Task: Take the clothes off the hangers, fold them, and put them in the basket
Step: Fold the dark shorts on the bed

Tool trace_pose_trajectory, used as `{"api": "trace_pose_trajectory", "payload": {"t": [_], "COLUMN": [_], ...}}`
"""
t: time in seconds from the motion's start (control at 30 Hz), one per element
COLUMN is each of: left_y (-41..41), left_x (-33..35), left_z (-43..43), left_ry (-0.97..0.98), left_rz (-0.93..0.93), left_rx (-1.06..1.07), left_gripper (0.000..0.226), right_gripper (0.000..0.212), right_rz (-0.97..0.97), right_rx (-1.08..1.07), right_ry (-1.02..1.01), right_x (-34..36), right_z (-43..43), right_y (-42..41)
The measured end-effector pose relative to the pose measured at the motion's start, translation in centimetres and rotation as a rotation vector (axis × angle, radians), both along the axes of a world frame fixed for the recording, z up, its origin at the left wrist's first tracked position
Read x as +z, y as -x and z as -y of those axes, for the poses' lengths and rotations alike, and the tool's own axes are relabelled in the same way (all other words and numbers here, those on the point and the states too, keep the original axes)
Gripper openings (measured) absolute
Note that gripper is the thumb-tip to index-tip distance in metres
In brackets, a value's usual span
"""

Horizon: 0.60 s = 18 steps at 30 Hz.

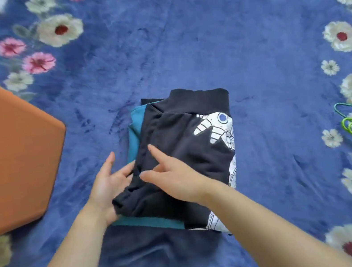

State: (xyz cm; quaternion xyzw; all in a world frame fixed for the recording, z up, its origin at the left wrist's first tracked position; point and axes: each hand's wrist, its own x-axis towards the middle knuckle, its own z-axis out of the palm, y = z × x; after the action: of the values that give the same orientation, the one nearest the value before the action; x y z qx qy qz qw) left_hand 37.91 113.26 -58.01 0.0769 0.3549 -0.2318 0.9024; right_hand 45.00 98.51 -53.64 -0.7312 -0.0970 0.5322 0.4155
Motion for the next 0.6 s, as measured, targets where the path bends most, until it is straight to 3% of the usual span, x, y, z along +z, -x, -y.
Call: {"api": "trace_pose_trajectory", "payload": {"t": [0.07,0.13,0.27,0.33,0.4,0.47,0.6], "left_y": [1.3,1.0,-0.4,-0.4,0.3,1.8,3.3], "left_x": [-1.0,-0.7,0.0,0.9,1.5,0.8,-1.3], "left_z": [-1.2,-0.6,0.6,0.3,-0.5,-1.5,-2.5], "left_ry": [-0.357,-0.58,-1.12,-1.092,-0.988,-1.008,-1.101], "left_rz": [-0.027,0.078,0.21,0.275,0.274,0.233,0.12], "left_rx": [-0.219,-0.398,-0.624,-0.543,-0.399,-0.368,-0.64], "left_gripper": [0.061,0.049,0.029,0.026,0.026,0.028,0.029], "right_gripper": [0.054,0.033,0.024,0.029,0.042,0.059,0.066], "right_rz": [0.11,0.233,0.496,0.646,0.742,0.805,0.87], "right_rx": [0.039,-0.11,-0.472,-0.589,-0.564,-0.376,0.058], "right_ry": [0.088,0.078,0.16,0.241,0.303,0.373,0.521], "right_x": [-1.5,-2.2,-1.8,-1.9,-2.5,-3.5,-6.0], "right_z": [0.0,1.0,3.7,5.1,5.7,5.6,4.8], "right_y": [1.1,1.2,-0.7,-1.8,-2.2,-1.7,-0.5]}}
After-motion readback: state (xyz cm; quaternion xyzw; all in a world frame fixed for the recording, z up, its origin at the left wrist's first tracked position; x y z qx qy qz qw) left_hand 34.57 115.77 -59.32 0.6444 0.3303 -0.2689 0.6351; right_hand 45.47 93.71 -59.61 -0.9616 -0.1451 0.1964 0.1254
